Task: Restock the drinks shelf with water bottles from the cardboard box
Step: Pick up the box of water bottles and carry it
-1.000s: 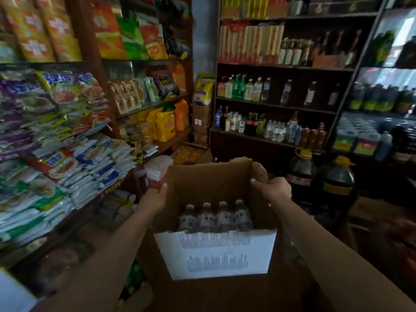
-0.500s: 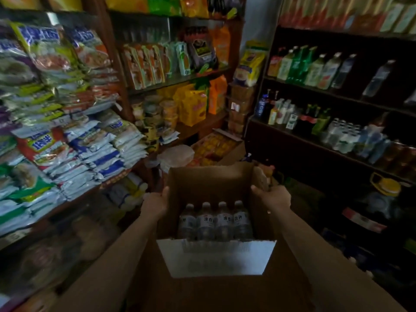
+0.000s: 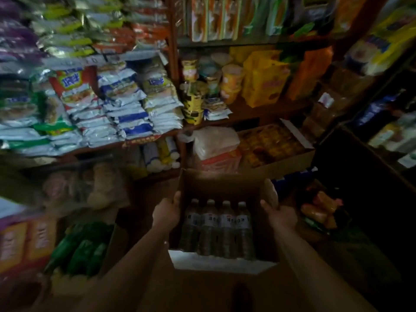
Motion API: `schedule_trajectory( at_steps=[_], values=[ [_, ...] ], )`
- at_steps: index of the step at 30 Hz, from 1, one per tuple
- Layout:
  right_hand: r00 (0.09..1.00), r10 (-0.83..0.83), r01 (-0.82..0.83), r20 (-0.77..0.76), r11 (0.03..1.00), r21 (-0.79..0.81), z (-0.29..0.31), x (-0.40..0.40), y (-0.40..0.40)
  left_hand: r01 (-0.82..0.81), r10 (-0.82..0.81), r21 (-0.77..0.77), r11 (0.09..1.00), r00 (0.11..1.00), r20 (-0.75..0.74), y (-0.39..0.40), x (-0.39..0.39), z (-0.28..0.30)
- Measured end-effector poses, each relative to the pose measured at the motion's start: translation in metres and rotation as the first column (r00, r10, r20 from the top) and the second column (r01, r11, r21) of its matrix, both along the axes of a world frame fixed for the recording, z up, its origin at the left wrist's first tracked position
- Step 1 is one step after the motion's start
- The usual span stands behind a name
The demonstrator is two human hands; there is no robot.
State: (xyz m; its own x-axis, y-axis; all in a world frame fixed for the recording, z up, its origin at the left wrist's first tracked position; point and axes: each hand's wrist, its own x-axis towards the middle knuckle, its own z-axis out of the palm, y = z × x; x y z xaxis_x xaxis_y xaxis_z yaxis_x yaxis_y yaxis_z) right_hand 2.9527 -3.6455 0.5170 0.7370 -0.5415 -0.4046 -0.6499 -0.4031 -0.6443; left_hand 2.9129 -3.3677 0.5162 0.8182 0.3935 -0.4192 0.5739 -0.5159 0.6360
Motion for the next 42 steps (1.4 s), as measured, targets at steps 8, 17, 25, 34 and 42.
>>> schedule_trajectory(
  at_steps=[8,17,25,34,42],
  values=[
    [0.975,0.112,-0.129,-0.194,0.988,-0.081,-0.112,0.099,-0.061,-0.122,0.114,-0.053,0.991,0.985,-0.130,-0.078,0.050,-0.109],
    [0.959,0.148,-0.157,-0.243,0.987,-0.020,-0.270,0.167,-0.100,-0.172,0.151,-0.110,0.979,0.972,-0.180,-0.119,0.109,-0.271],
    [0.958,0.123,-0.126,-0.261,0.992,0.002,-0.405,0.220,-0.118,-0.147,0.125,-0.133,0.980,0.978,-0.166,-0.136,0.156,-0.403],
    [0.971,0.075,-0.074,-0.225,0.997,0.015,-0.507,0.283,-0.130,-0.220,0.202,-0.118,0.968,0.969,-0.143,-0.167,0.199,-0.525],
    [0.948,0.108,-0.076,-0.298,0.990,0.118,-0.562,0.310,-0.156,-0.166,0.153,-0.179,0.970,0.984,-0.087,-0.186,0.212,-0.580]
  ],
)
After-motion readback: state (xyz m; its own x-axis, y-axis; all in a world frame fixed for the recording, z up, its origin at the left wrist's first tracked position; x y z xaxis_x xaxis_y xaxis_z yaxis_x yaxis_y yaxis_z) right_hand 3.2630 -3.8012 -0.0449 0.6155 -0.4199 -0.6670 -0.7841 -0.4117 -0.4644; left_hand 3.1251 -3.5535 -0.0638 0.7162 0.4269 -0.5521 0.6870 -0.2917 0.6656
